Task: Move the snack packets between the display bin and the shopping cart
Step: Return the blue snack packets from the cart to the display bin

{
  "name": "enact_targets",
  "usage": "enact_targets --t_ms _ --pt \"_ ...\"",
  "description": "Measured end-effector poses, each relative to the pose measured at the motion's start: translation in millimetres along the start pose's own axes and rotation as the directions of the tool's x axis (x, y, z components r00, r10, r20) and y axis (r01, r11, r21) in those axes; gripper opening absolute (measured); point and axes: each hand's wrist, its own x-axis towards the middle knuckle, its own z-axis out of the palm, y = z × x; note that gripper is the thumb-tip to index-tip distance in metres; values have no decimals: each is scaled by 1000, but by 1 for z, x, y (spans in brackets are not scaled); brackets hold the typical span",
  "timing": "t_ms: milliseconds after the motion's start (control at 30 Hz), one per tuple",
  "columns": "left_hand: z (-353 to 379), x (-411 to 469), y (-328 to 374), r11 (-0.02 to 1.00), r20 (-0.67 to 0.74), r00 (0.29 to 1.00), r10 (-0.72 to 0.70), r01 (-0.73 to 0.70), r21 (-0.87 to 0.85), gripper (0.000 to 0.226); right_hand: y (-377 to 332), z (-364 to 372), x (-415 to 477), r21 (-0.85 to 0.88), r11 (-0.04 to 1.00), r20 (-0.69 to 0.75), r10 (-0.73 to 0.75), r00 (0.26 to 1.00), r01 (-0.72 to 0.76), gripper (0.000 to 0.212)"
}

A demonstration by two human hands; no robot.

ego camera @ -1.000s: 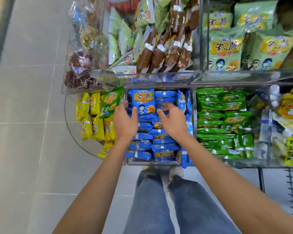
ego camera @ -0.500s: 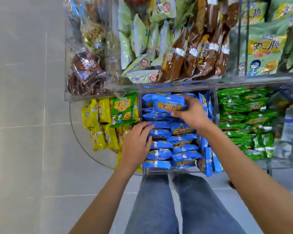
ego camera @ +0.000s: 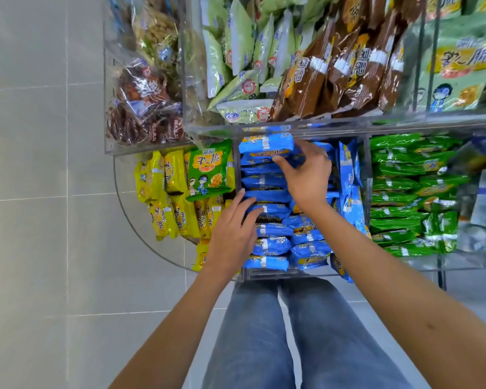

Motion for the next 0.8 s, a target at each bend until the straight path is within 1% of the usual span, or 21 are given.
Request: enact_targets --t_ms 100,200,300,400,467,533,600,733,800 --pt "-3 0 2 1000 0 1000 -9 9 -23 33 4 -2 0 13 999 47 36 998 -36 51" --pt "-5 1 4 999 6 1000 -29 29 -28 32 7 -7 -4 29 999 59 23 998 -24 56" --pt "-7 1 9 996 37 997 -73 75 -43 32 8 -10 -6 15 999 90 38 995 -40 65" --pt "-10 0 13 989 73 989 -128 133 -61 34 7 -15 -10 52 997 109 59 992 -65 70" --pt "-12 -3 18 987 130 980 -150 156 -39 39 7 -21 -14 60 998 161 19 987 -29 66" --pt "-13 -4 22 985 191 967 -171 173 2 46 3 -27 -10 46 998 248 -51 967 41 56" --pt "-15 -4 25 978 225 952 -206 205 28 51 -5 -29 0 36 996 308 -92 947 85 50" --pt "-14 -2 27 970 248 937 -245 237 62 56 -12 -30 19 6 998 399 -59 915 62 58" --pt "-12 -2 29 964 247 931 -268 260 63 58 -8 -29 21 -24 997 433 -58 899 76 51"
